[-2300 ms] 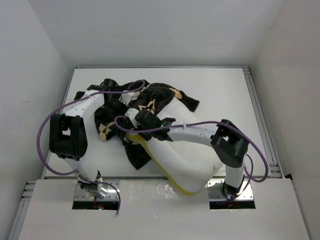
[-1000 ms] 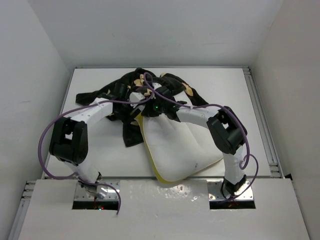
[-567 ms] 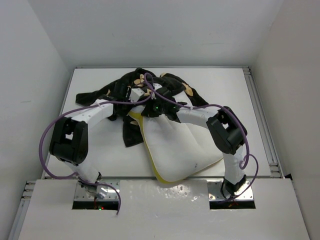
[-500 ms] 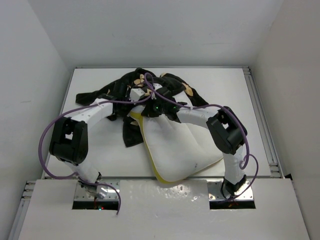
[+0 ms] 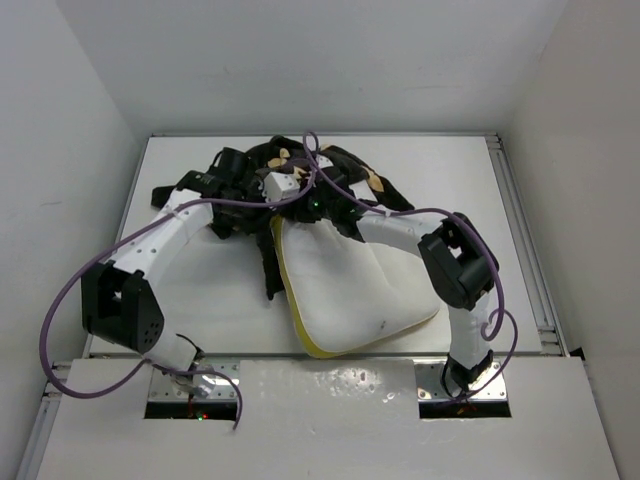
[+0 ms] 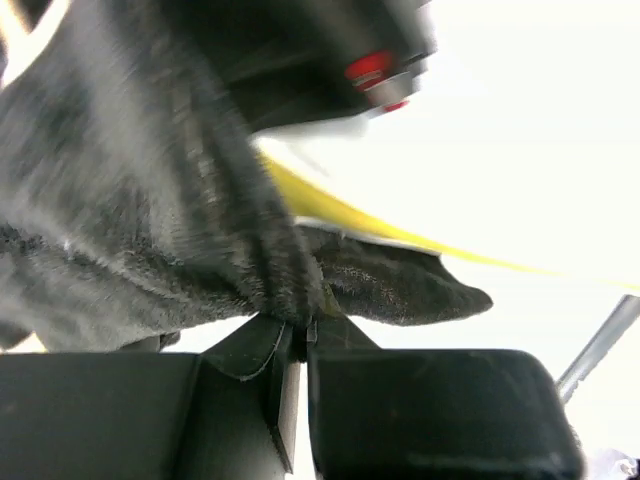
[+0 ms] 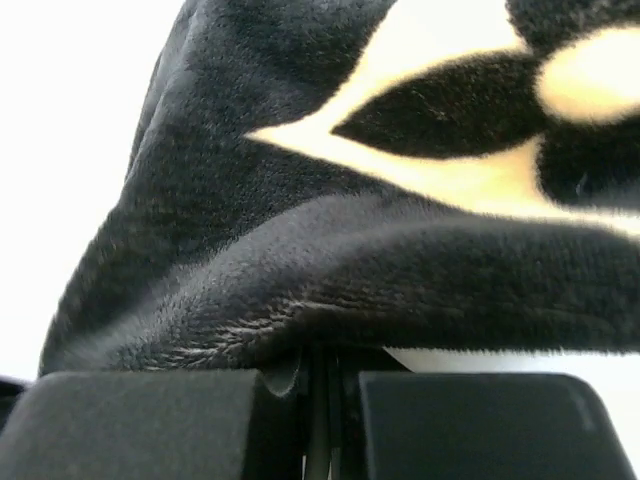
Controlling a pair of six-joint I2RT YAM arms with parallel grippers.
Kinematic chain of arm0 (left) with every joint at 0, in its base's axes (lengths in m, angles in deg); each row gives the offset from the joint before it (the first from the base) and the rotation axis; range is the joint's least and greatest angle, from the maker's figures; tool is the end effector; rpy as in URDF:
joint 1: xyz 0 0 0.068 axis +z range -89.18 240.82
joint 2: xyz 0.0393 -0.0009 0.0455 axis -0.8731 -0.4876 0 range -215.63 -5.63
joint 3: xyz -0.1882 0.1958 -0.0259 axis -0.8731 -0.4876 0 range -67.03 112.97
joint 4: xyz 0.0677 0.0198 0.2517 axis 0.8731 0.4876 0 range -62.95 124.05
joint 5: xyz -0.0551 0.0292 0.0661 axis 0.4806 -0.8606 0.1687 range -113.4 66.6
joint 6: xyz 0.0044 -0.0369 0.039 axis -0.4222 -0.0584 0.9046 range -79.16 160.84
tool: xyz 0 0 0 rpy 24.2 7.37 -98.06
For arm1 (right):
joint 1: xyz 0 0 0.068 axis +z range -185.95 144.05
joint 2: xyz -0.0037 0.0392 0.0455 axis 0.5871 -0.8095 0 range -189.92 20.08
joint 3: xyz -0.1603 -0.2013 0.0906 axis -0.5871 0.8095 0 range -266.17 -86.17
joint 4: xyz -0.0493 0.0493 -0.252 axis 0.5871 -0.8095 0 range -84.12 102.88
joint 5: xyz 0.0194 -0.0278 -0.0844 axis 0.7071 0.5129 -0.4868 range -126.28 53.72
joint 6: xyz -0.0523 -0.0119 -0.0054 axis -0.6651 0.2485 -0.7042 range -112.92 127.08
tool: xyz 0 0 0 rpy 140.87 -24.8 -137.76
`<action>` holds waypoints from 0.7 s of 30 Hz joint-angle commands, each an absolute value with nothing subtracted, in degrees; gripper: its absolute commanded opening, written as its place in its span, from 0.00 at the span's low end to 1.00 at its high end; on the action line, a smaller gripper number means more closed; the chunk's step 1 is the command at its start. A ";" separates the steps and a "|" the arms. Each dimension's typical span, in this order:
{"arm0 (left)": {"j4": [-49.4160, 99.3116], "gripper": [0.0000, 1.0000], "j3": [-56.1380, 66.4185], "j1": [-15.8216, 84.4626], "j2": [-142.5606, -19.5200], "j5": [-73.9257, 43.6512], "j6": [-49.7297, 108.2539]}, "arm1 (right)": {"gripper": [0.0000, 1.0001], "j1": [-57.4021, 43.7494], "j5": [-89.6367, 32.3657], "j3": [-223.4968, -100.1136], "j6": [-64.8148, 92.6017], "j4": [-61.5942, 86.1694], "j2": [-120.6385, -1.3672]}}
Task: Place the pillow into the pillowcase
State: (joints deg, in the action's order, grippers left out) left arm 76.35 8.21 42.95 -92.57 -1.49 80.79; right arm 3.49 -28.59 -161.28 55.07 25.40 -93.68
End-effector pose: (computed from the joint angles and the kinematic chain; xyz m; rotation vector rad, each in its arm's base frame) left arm 0.2907 -0.1078 0.2926 1.3461 2.1731 -0.3586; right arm 0.3471 0.2917 0.2009 0.0721 2.2024 1.0552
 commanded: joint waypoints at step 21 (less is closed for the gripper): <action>80.76 0.00 10.93 43.05 -87.90 15.81 83.83 | 0.99 1.93 -19.53 -169.52 41.41 13.19 -89.63</action>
